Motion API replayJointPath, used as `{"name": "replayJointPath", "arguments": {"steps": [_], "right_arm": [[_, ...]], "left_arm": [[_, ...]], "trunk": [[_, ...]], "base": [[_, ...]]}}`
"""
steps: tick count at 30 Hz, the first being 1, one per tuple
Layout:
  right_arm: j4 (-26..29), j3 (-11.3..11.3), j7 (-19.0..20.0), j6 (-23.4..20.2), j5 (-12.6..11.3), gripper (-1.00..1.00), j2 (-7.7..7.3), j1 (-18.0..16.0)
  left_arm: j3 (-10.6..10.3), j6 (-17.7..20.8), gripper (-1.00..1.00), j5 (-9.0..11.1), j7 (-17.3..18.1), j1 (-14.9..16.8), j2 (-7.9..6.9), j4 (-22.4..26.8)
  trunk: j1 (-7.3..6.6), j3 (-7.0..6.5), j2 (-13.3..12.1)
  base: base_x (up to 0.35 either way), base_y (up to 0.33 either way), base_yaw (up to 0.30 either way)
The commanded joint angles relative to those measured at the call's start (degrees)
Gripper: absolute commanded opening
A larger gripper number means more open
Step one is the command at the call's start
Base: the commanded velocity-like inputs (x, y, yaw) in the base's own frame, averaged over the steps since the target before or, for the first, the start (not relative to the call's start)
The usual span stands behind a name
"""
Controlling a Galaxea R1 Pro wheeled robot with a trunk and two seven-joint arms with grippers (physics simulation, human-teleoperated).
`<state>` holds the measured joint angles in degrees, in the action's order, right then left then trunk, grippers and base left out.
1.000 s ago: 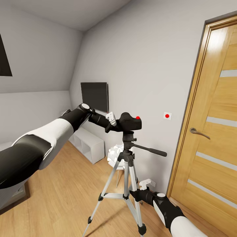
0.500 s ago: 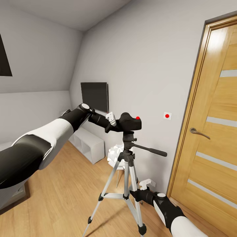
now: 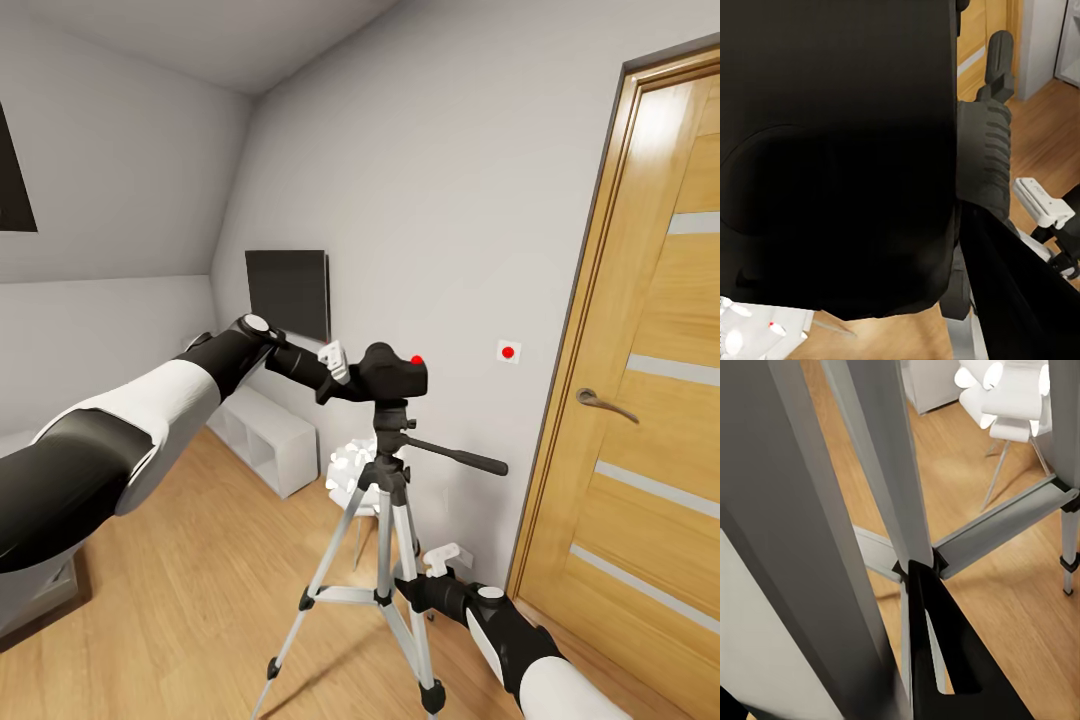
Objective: Attach the digital camera to the camera tripod in the bedroom.
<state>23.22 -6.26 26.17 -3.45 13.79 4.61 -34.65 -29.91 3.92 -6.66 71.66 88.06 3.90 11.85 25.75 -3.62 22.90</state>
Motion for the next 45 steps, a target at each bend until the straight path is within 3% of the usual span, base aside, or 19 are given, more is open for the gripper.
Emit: {"name": "replayJointPath", "arguments": {"steps": [1, 12, 38, 39, 45], "right_arm": [[0.0, -0.7, 0.0, -0.3, 2.2, -1.0, 0.02, 0.0], [-0.1, -0.7, 0.0, -0.3, 2.2, -1.0, 0.05, 0.0], [-0.1, -0.7, 0.0, -0.3, 2.2, -1.0, 0.06, 0.0], [-0.1, -0.7, 0.0, -0.3, 2.2, -1.0, 0.05, 0.0], [-0.1, -0.7, 0.0, -0.3, 2.2, -1.0, 0.05, 0.0]], "left_arm": [[0.6, 0.0, -1.0, -0.6, 0.4, 0.0, -0.05, 0.1], [0.6, -2.6, -1.0, -0.6, 0.4, 0.0, -0.13, 0.0], [0.7, -1.9, -1.0, -0.6, -0.1, 0.0, 0.3, 0.0], [0.8, -1.9, 1.0, -0.6, -0.1, 0.0, 0.3, 0.0], [0.8, -1.9, 1.0, -0.6, -0.3, 0.0, 0.27, 0.0]], "trunk": [[0.03, 0.04, 0.0], [0.03, 0.04, 0.0], [0.03, 0.04, 0.0], [0.03, 0.04, 0.0], [0.03, 0.04, 0.0]], "base": [[0.0, 0.0, 0.0], [0.0, 0.0, 0.0], [0.0, 0.0, 0.0], [0.0, 0.0, 0.0], [0.0, 0.0, 0.0]]}}
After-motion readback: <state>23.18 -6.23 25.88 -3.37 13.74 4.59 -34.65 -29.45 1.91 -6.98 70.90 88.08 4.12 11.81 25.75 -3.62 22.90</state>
